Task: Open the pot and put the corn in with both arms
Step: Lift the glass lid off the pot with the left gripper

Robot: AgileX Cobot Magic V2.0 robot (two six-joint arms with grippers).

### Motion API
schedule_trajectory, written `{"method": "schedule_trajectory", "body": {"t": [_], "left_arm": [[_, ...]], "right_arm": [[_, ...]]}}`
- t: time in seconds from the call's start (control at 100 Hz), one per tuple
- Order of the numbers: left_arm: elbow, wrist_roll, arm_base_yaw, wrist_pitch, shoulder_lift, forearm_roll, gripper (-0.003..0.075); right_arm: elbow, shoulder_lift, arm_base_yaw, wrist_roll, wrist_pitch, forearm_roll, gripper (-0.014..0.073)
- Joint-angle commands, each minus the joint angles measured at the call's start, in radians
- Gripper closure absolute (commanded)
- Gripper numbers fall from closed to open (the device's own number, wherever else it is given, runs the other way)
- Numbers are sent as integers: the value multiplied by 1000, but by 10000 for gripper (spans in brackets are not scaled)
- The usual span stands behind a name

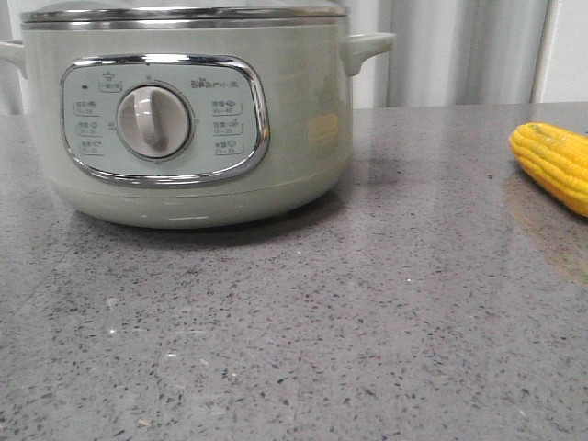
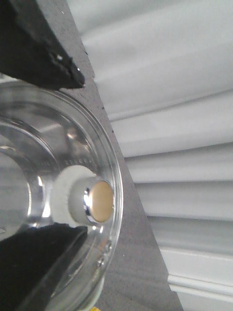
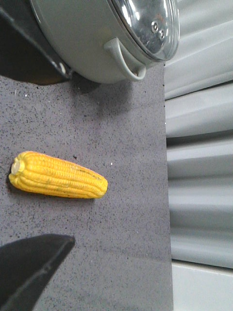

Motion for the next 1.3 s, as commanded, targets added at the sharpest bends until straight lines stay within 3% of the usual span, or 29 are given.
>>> {"method": "schedule_trajectory", "body": {"t": [0.0,0.35,0.68,0.75,1.04,1.29], "left_arm": [[-75,3,-60,-112,57,-19,204],[-204,3,-104,-142,291,-70,204],[-231,3,-104,-122,380,-112,215],[-231,3,-104,-115,382,-114,255],[-236,3,-104,-113,382,-114,555],[-372,5,-116,-76,365,-114,587]], "right_arm": [[-36,16,1,-9,-84,11,69],[-36,16,1,-9,-82,11,69],[-36,16,1,-9,-55,11,69],[-36,16,1,-9,-48,11,69],[-36,16,1,-9,-46,11,69],[-36,16,1,-9,-46,11,69]]}}
